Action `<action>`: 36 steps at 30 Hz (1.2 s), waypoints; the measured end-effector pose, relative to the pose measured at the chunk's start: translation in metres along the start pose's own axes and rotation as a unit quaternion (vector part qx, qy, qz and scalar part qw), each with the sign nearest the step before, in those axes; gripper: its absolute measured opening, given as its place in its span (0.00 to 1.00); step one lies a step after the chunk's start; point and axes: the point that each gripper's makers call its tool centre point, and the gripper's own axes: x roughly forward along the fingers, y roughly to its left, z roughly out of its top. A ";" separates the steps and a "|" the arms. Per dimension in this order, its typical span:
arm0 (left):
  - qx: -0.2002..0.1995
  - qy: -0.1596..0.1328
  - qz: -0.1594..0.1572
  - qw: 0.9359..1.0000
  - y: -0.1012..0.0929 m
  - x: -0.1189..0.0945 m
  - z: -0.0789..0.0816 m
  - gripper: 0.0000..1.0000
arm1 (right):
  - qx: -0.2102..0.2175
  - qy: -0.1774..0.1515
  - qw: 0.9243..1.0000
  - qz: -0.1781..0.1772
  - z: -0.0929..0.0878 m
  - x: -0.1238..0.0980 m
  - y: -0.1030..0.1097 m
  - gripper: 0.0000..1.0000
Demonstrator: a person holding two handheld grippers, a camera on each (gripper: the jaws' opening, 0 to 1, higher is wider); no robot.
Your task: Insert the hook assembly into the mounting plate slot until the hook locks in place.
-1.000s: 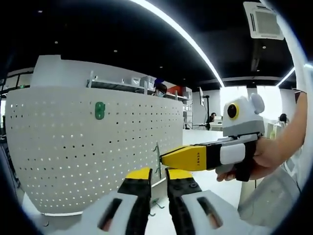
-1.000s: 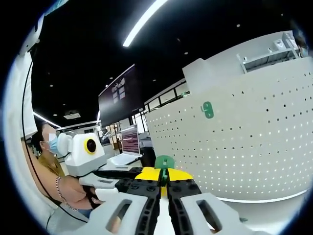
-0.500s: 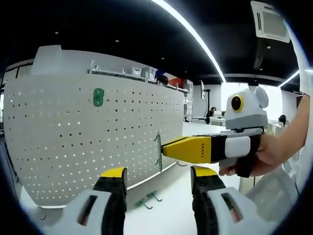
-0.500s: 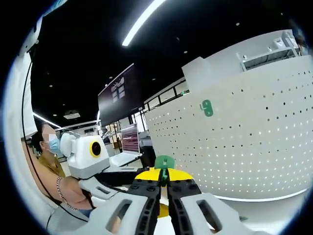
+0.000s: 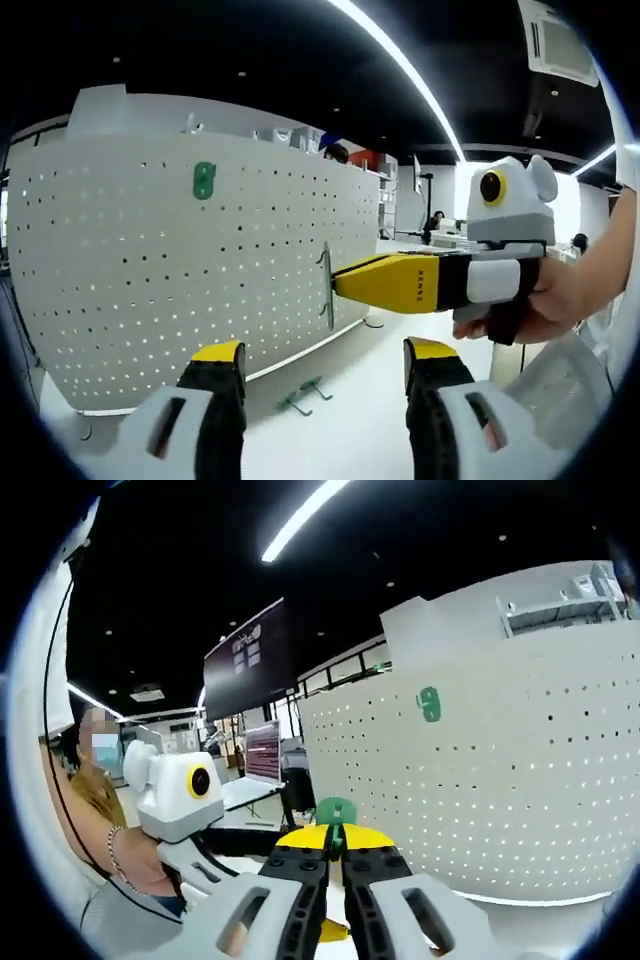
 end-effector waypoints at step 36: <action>-0.018 0.037 0.012 0.999 0.017 -0.019 -0.044 0.61 | -0.016 -0.004 0.995 -0.101 0.040 0.024 -0.079 0.01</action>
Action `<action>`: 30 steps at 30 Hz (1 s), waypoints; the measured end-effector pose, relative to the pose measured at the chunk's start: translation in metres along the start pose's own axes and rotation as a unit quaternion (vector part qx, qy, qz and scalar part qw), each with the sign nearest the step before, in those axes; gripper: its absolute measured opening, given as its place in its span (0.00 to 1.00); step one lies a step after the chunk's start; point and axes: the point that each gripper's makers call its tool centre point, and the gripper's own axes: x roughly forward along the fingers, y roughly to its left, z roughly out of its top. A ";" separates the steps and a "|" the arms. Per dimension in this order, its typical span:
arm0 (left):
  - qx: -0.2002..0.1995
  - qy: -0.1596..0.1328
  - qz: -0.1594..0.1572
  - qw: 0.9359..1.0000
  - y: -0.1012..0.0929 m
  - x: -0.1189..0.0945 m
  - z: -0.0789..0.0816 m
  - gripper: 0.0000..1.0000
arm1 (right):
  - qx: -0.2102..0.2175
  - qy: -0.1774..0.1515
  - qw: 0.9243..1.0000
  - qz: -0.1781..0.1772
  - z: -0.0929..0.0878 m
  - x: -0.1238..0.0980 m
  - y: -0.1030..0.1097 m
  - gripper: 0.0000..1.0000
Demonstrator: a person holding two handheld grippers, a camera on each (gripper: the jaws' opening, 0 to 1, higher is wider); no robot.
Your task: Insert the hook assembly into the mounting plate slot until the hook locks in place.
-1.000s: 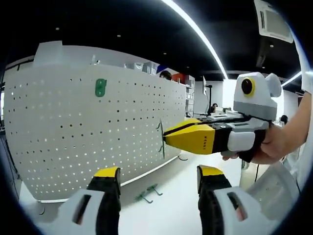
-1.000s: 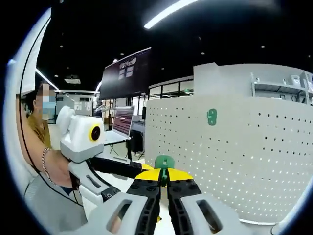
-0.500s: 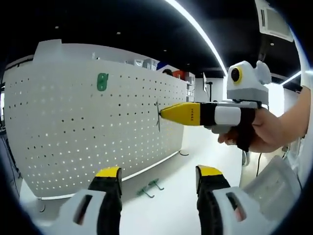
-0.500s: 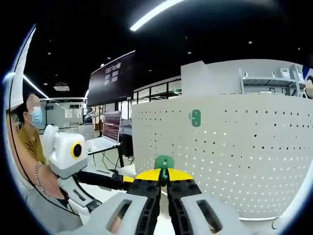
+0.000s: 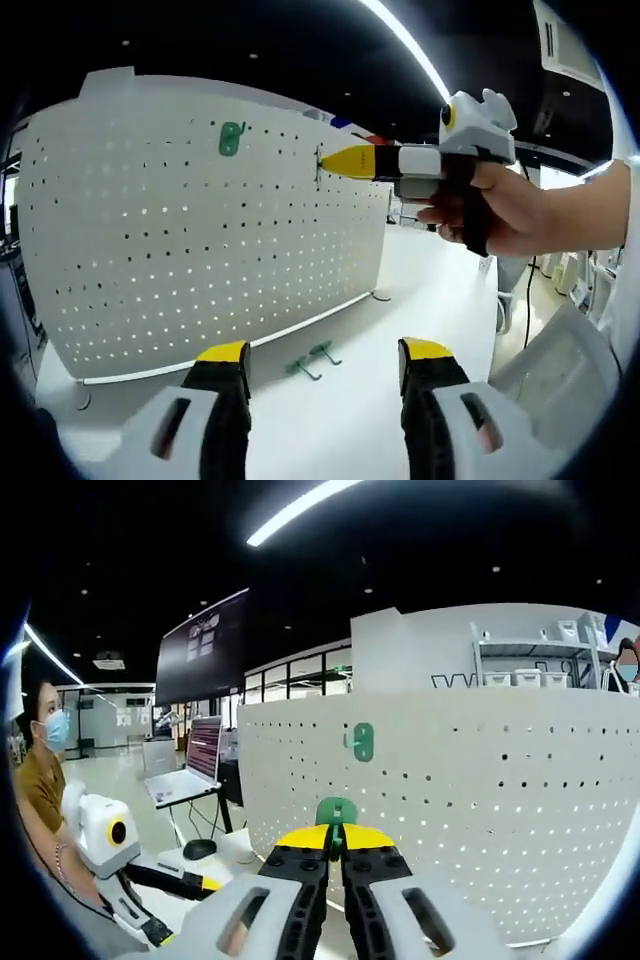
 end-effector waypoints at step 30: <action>0.000 0.047 0.020 0.999 0.011 -0.019 -0.041 0.71 | -0.013 -0.010 0.997 -0.076 0.032 0.049 -0.047 0.01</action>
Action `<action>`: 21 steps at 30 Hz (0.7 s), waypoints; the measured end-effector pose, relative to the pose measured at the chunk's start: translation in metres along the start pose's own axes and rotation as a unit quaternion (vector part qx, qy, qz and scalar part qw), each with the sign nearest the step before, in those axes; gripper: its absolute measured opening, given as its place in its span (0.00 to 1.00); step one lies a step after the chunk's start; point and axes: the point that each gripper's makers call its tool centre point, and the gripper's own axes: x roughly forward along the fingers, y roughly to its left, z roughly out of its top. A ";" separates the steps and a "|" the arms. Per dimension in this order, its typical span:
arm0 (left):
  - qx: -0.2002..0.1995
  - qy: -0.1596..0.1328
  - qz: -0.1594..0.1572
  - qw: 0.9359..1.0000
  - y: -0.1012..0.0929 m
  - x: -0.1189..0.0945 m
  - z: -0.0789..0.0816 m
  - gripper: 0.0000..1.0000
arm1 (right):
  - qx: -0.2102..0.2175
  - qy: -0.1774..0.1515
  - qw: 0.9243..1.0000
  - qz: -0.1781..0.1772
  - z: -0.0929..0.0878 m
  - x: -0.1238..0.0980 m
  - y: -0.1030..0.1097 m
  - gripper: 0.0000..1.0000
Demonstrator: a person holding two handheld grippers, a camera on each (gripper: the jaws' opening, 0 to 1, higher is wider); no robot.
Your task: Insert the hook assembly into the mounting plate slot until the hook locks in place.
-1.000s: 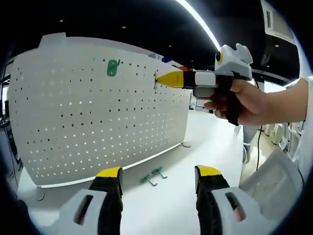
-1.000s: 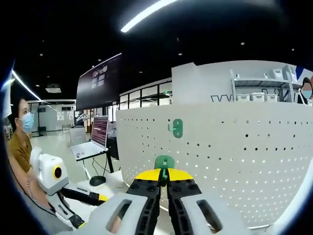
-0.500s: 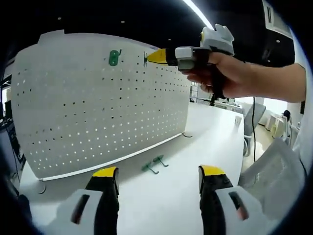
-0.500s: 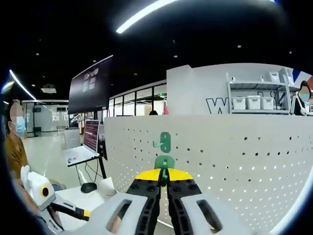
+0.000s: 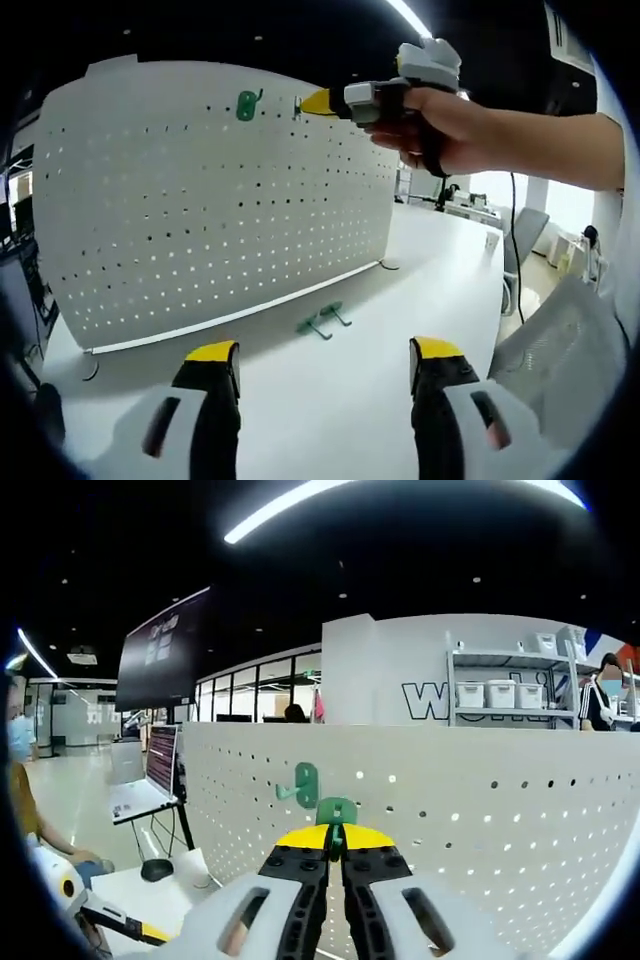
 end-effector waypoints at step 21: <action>0.004 0.009 0.005 1.000 0.002 -0.001 -0.010 0.70 | -0.044 -0.010 0.998 -0.036 0.013 0.027 -0.013 0.01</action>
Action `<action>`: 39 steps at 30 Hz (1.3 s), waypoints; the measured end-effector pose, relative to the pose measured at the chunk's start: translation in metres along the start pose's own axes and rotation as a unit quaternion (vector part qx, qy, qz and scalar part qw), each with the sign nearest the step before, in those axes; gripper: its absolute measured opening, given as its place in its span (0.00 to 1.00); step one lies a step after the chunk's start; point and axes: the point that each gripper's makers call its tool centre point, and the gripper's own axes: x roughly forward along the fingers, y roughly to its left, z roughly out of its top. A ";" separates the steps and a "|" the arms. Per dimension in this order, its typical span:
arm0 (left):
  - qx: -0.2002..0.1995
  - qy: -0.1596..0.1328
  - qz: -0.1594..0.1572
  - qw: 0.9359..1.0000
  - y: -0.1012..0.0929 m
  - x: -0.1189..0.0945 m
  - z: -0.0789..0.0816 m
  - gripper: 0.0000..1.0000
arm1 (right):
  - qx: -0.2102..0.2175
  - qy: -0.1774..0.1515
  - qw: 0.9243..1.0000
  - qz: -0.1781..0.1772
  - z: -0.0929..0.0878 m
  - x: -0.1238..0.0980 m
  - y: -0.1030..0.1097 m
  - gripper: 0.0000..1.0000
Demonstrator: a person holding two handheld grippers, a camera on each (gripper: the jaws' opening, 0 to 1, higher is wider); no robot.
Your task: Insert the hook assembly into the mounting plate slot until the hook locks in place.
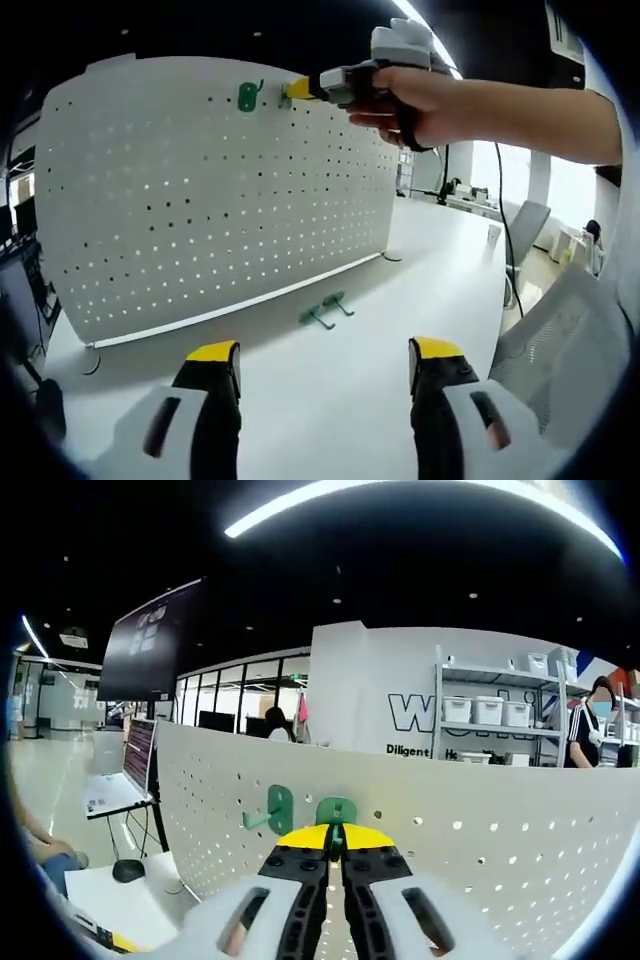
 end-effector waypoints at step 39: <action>-0.012 -0.004 -0.001 1.000 0.000 -0.002 0.000 0.68 | 0.032 -0.001 0.985 -0.167 -0.005 0.013 -0.003 0.02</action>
